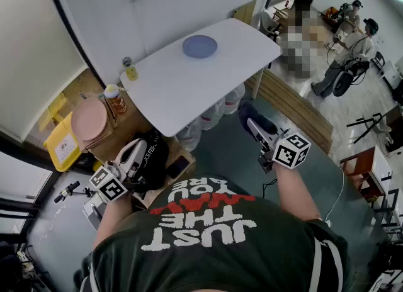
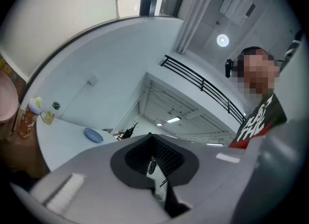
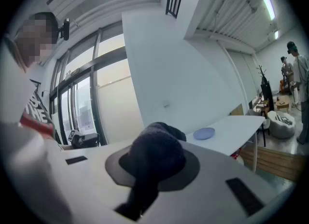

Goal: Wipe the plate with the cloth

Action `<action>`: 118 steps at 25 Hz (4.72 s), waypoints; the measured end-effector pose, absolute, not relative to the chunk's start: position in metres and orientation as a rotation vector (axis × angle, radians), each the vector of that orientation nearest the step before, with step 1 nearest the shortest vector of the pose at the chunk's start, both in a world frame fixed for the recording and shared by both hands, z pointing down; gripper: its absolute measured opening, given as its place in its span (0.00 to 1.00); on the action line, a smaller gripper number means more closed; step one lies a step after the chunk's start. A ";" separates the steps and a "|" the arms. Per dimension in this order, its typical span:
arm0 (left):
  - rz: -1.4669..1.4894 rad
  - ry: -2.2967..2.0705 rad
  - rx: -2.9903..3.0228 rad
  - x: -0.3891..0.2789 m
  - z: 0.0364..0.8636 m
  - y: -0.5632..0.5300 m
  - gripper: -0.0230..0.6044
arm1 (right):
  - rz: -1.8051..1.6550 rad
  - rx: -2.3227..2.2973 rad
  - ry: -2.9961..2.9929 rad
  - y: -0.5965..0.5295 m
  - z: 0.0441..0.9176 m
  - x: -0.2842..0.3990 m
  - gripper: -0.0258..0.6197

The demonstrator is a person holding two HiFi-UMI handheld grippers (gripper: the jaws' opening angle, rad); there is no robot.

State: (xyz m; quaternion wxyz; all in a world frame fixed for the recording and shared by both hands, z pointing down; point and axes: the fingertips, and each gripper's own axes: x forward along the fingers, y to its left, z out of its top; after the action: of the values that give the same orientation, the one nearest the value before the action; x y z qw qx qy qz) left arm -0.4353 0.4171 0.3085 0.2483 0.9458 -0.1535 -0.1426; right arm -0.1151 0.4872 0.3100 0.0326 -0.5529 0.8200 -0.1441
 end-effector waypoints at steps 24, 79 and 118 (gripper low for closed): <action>-0.321 -0.366 2.575 -0.363 0.328 0.400 0.03 | -0.540 -1.689 2.427 0.476 0.332 -0.048 0.12; 0.653 -0.783 2.196 -0.035 0.636 -0.242 0.23 | -0.518 -1.048 3.411 -0.200 0.543 0.093 0.12; 0.372 -0.805 1.582 -0.022 0.701 -0.274 0.08 | -0.157 -0.836 4.419 -0.274 0.685 0.128 0.12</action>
State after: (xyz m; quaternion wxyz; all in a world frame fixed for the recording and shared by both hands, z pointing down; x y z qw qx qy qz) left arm -0.0217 -0.2739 0.7015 0.6165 0.6868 -0.3494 0.1615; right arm 0.1282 -0.2743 0.6853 -0.6280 -0.1446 0.7642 -0.0271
